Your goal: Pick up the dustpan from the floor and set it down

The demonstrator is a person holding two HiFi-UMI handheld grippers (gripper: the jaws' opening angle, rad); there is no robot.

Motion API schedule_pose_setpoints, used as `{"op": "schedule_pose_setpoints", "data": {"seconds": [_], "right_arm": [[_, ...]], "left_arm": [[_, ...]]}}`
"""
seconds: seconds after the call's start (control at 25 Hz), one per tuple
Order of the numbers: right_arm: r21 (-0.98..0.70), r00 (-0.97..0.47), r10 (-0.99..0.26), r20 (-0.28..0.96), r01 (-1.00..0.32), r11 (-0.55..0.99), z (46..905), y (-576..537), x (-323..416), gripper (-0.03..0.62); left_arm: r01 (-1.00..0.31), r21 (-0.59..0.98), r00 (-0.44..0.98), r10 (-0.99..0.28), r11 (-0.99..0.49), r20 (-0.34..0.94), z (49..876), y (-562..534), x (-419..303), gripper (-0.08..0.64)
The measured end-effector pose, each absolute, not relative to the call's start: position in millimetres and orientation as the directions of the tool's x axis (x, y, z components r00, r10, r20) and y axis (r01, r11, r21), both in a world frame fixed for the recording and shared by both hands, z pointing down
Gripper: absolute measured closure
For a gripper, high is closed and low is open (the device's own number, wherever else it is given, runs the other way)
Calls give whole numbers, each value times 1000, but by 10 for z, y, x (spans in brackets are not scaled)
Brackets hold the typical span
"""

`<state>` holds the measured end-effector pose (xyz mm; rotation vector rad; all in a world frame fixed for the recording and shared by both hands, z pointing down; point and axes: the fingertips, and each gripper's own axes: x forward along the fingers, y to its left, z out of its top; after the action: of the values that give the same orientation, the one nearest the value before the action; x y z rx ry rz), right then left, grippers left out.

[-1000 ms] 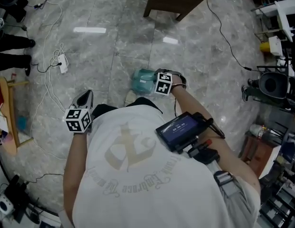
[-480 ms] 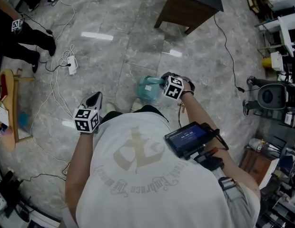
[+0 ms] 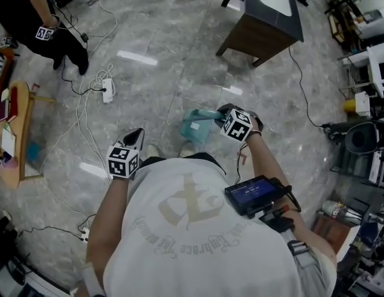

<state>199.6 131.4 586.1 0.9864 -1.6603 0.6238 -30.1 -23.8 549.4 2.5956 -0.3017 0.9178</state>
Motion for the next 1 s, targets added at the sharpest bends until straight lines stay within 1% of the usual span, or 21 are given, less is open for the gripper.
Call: {"op": "schedule_pose_setpoints", "data": {"seconds": [0.28,0.56,0.8,1.0], "right_arm": [[102,-113,-353,929,-837,538,5352,895,1800,465],[130,-119,-400,909,-830,542,4934,612,1672,465],[149,-122,-463,878,-849,506,4708,442,1577,465],[153,-115,-476,872,-860,488,4657,386,1504,466]], "left_arm": [[-299,280,784,-68,-912,617,5488,-383,-384,548],[-268,279,816,-63,-922,575,5316,-561,-313,548],[-230,277,834,-42,-933,550,5281,-655,-305,548],[-193,275,842,-15,-942,540,5264,-676,-304,548]]}}
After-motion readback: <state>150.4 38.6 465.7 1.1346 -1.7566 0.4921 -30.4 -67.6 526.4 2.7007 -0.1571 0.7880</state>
